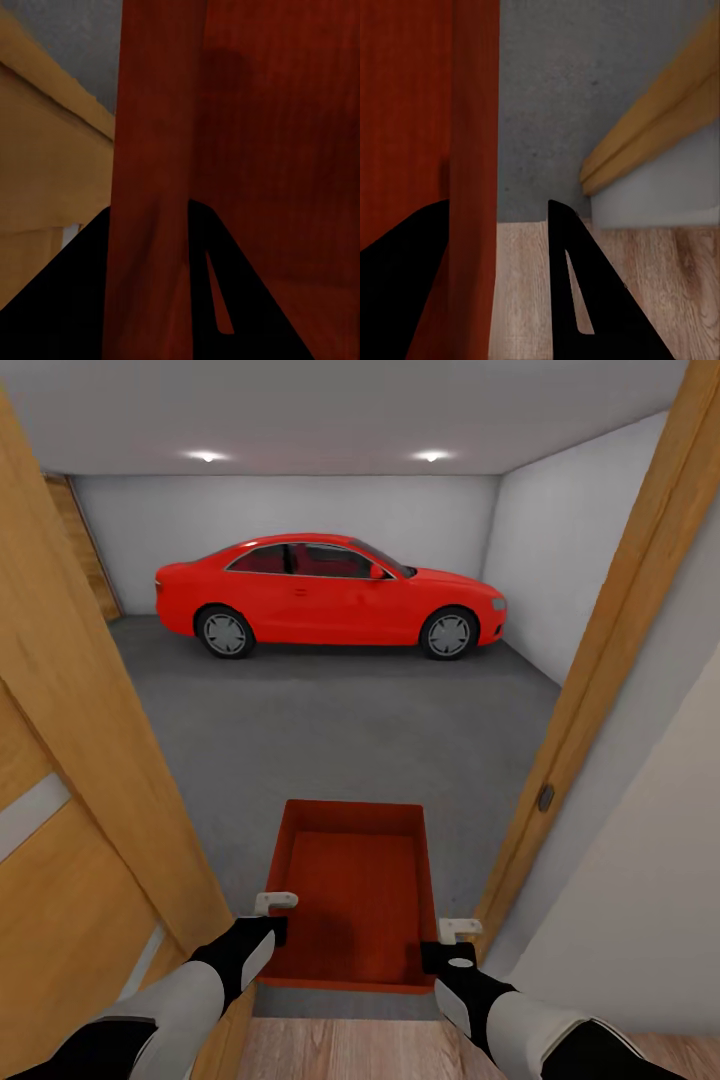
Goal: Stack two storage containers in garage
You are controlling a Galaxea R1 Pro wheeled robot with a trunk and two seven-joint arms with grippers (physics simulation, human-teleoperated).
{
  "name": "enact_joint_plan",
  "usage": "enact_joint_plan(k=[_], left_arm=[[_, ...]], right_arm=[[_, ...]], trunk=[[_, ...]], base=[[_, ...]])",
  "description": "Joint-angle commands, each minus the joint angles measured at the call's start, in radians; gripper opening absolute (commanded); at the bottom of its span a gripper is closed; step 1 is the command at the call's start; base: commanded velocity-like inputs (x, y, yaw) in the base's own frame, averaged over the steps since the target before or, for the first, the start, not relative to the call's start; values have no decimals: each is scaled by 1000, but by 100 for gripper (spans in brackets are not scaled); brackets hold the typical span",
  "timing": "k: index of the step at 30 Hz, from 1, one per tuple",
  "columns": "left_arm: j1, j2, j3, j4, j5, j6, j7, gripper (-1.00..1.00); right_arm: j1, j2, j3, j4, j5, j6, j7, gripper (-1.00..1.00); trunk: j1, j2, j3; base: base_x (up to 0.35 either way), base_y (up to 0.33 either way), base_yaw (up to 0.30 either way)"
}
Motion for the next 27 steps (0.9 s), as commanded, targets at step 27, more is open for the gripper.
enact_joint_plan(k=[27], left_arm=[[0, -1, -14, 0, 23, 5, 4, -100]], right_arm=[[-1, 1, 3, -17, 0, -2, -3, -100]], trunk=[[1, -2, -2]], base=[[321, 0, 0]])
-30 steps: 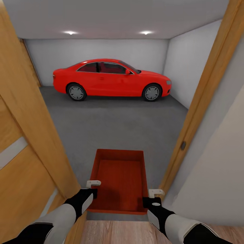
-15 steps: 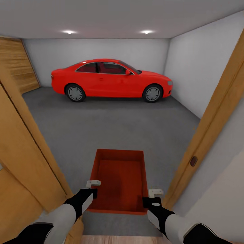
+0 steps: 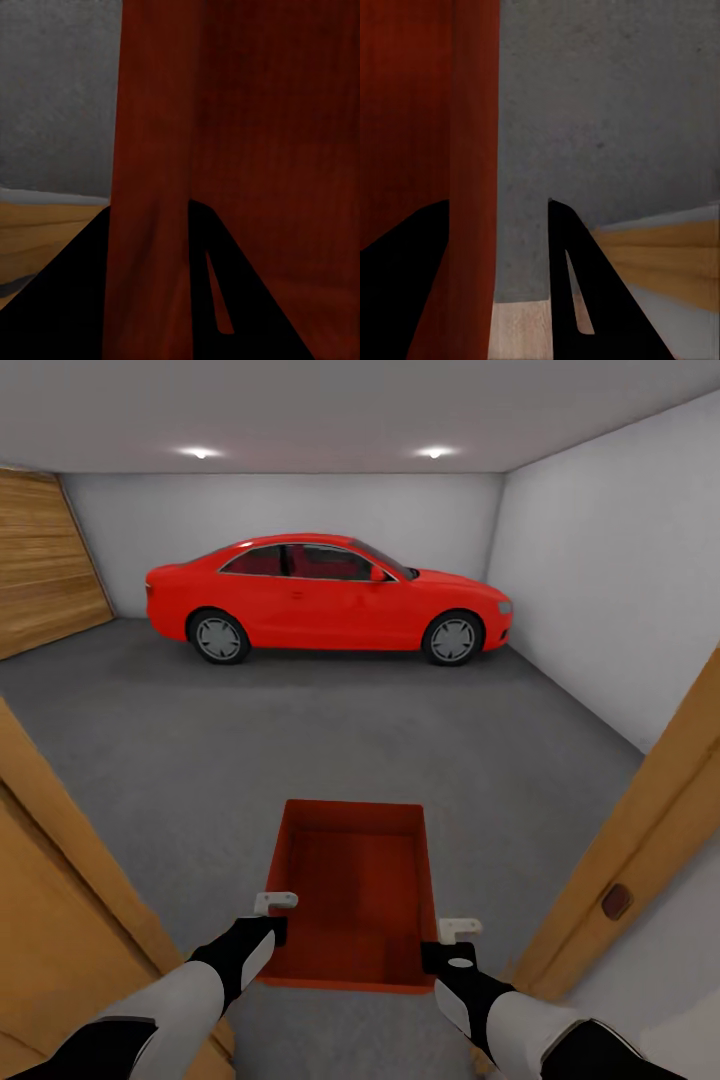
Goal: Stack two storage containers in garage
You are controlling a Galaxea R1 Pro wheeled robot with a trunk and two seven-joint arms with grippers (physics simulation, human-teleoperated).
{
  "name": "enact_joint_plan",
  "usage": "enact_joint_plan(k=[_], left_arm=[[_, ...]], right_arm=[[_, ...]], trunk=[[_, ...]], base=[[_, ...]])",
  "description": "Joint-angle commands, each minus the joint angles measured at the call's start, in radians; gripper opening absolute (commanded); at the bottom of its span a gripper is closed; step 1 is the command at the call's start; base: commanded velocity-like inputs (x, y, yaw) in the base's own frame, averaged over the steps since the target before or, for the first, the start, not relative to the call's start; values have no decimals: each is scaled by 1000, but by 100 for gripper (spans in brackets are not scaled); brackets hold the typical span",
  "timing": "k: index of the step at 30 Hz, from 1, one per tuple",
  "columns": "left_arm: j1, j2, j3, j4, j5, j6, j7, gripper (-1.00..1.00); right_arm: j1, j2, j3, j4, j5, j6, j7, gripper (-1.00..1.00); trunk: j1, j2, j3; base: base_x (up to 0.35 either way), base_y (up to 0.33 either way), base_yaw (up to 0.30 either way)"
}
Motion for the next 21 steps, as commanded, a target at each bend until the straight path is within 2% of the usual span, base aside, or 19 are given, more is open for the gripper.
enact_joint_plan(k=[1, 21], left_arm=[[0, -1, -13, 1, 23, 4, 3, -100], [0, 1, -14, 2, 23, 4, 4, -100]], right_arm=[[-1, 1, 4, -17, -1, -2, -3, -100], [-1, 1, 4, -17, -1, -2, -3, -100]], trunk=[[1, -2, -2], [1, -2, -2]], base=[[321, 0, 0], [322, 0, 0]])
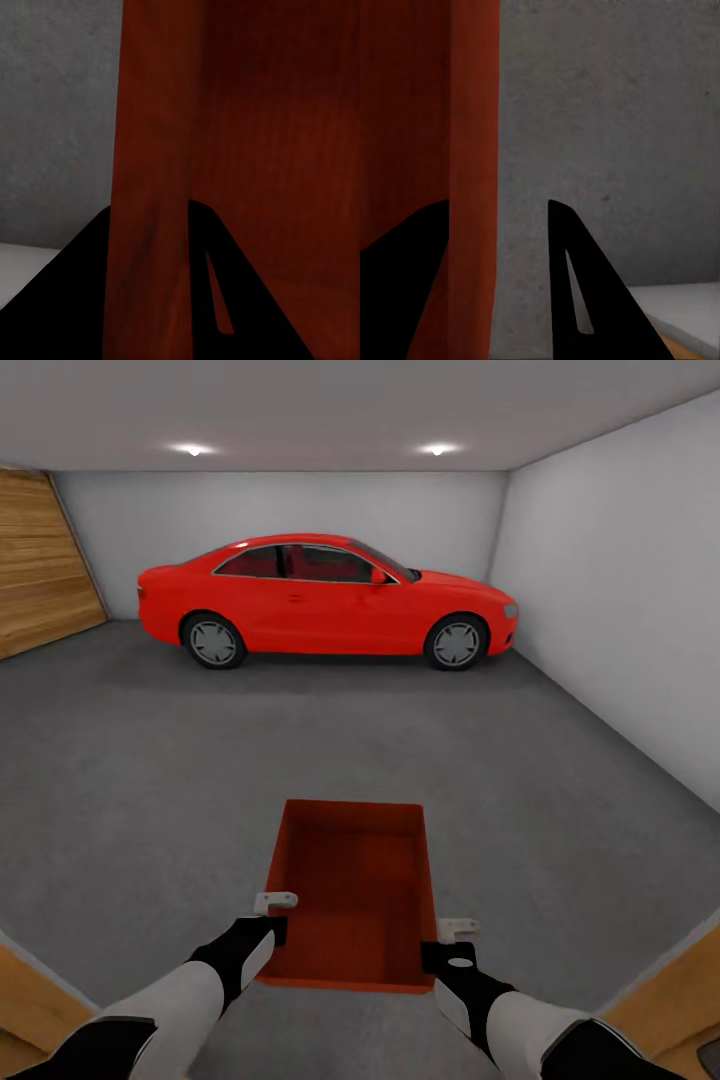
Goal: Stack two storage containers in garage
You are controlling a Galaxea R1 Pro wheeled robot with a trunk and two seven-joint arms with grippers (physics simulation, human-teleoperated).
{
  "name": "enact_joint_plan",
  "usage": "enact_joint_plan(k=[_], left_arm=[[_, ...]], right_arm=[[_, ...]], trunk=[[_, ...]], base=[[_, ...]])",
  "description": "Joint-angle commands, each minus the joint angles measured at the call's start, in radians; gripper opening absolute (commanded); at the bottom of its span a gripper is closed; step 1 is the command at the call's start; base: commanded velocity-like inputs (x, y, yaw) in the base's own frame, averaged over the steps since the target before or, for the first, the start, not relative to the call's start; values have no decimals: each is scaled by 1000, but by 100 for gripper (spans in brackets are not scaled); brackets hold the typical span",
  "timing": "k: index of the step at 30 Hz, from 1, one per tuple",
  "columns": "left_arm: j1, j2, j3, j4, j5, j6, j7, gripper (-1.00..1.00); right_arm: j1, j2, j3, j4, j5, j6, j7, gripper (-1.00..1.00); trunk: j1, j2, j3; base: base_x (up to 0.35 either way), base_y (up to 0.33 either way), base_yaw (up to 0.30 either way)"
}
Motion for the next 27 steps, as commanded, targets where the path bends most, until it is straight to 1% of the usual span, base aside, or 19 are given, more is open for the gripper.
enact_joint_plan(k=[1, 27], left_arm=[[0, 0, -11, 2, 19, 5, 5, -100], [0, 0, -11, 2, 19, 5, 6, -100]], right_arm=[[-1, 1, -1, -16, 4, -1, -3, -100], [-1, 1, -1, -16, 4, -1, -3, -100]], trunk=[[1, -2, -2], [1, -2, -2]], base=[[322, 0, 0], [322, 0, 0]])
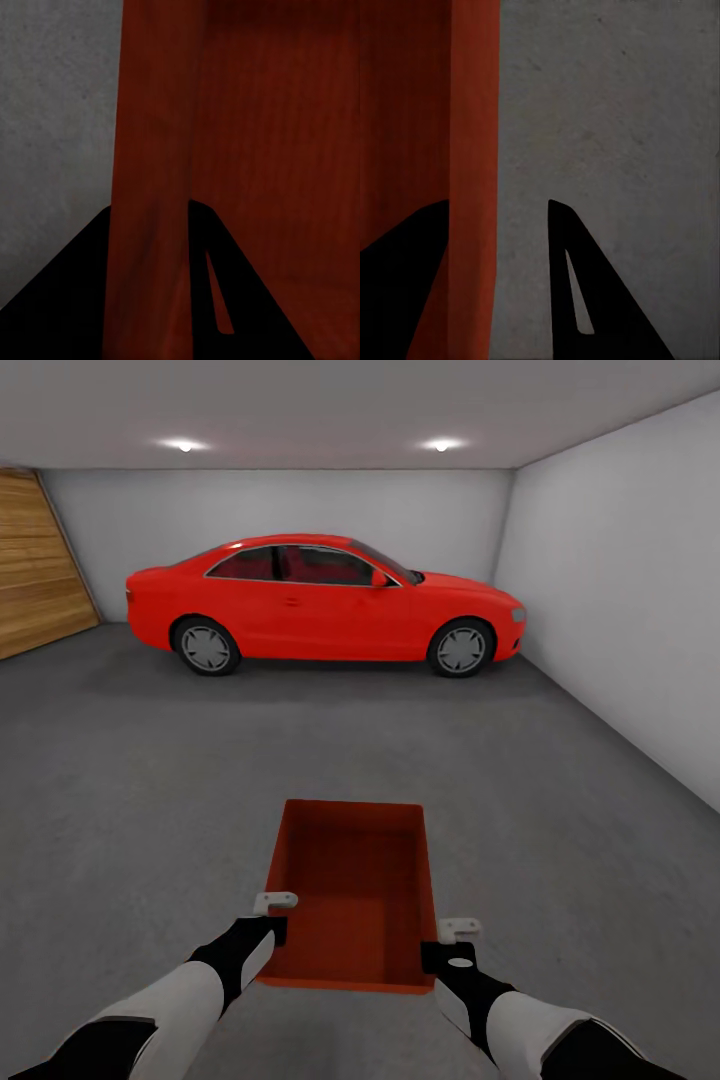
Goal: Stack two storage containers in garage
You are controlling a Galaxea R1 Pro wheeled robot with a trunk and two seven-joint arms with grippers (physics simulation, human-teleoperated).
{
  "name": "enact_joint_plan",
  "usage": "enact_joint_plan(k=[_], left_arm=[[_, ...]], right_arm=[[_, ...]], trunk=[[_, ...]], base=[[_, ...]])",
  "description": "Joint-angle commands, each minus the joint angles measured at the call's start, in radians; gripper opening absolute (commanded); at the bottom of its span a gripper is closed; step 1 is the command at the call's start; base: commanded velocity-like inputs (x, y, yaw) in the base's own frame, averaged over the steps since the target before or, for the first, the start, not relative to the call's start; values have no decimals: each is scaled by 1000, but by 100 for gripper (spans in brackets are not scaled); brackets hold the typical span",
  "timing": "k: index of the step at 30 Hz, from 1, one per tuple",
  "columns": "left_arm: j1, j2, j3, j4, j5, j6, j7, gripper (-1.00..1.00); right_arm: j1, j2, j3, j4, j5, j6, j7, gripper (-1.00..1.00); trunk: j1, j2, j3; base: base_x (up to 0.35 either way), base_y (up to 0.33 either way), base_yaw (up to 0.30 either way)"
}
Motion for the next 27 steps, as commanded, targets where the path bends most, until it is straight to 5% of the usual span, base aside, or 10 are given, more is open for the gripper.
enact_joint_plan(k=[1, 27], left_arm=[[0, 0, -9, 1, 17, 6, 5, -100], [0, 1, -9, 1, 16, 7, 5, -100]], right_arm=[[-1, 1, -1, -16, 4, -2, -3, -100], [-1, 1, -1, -16, 4, -2, -3, -100]], trunk=[[1, -2, -2], [1, -2, -2]], base=[[321, 0, 0], [322, 0, 0]])
